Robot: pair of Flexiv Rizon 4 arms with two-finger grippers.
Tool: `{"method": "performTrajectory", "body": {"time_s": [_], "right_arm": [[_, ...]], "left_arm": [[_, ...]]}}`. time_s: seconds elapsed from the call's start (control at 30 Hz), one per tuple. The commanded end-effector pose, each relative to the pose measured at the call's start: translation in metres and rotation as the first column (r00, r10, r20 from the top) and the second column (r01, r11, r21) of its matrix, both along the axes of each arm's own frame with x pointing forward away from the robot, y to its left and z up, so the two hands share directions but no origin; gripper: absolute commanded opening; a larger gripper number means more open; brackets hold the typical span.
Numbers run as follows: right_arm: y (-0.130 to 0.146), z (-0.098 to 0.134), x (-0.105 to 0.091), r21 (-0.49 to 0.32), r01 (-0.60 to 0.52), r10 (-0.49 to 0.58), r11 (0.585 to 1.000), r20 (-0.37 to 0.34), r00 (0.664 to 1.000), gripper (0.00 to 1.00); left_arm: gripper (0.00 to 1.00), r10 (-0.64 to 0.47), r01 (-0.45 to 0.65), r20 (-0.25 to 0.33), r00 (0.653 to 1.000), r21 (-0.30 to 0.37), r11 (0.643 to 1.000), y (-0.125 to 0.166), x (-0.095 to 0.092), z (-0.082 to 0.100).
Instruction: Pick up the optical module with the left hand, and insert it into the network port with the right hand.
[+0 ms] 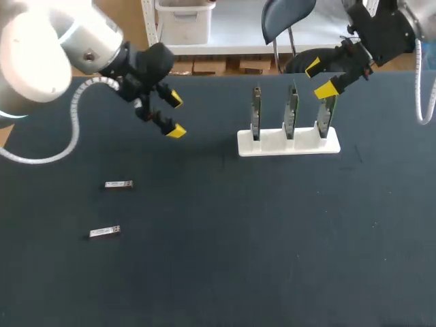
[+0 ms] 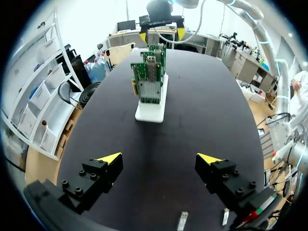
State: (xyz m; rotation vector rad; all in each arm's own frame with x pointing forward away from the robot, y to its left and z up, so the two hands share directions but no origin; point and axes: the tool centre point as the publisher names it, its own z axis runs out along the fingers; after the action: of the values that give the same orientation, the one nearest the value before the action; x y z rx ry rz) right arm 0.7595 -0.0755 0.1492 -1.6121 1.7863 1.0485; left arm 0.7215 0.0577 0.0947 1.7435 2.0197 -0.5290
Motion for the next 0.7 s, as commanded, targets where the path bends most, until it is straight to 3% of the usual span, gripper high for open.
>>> {"method": "performTrajectory", "body": {"time_s": [0.03,0.3,0.53,0.7], "right_arm": [[0.001,0.0,0.0,-0.001,0.0,0.0,1.0,0.001,1.0,1.0],[0.001,0.0,0.0,-0.001,0.0,0.0,1.0,0.001,1.0,1.0],[0.001,0.0,0.0,-0.001,0.0,0.0,1.0,0.001,1.0,1.0],[0.001,0.0,0.0,-0.001,0.0,0.0,1.0,0.001,1.0,1.0]], "left_arm": [[1.0,0.038,-0.043,0.076,0.996,0.071,0.997,0.023,-0.033,0.012],[1.0,0.036,-0.073,0.146,0.989,0.256,0.964,0.055,-0.064,0.002],[1.0,0.061,-0.102,0.133,0.989,0.327,0.94,0.085,-0.083,-0.014],[1.0,0.05,-0.104,0.139,0.989,0.417,0.903,0.104,-0.091,-0.024]]}}
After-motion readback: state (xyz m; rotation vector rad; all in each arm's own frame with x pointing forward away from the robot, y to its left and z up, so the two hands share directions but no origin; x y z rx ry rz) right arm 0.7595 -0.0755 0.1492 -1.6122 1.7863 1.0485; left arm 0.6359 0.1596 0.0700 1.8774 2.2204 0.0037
